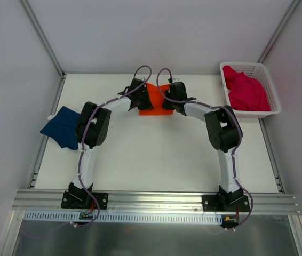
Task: Fold and stack the t-shirts
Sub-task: Fold the long partially folded tshirt into a neat square
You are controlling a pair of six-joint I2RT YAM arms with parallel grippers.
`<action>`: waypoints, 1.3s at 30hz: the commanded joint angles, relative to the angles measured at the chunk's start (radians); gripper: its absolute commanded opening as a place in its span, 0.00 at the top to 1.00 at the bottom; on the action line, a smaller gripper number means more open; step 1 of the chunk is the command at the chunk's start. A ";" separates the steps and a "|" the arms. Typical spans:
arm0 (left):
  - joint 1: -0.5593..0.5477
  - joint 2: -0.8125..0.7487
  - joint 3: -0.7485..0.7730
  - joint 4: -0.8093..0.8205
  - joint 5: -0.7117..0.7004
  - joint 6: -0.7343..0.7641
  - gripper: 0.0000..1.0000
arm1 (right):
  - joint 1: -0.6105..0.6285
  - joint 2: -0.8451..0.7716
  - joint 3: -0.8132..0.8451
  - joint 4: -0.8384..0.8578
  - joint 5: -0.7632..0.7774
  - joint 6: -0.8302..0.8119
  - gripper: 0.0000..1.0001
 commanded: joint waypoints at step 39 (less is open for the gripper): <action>-0.212 -0.683 -0.522 -0.073 -0.467 0.053 0.01 | 0.239 -0.747 -0.530 -0.094 0.352 -0.042 0.40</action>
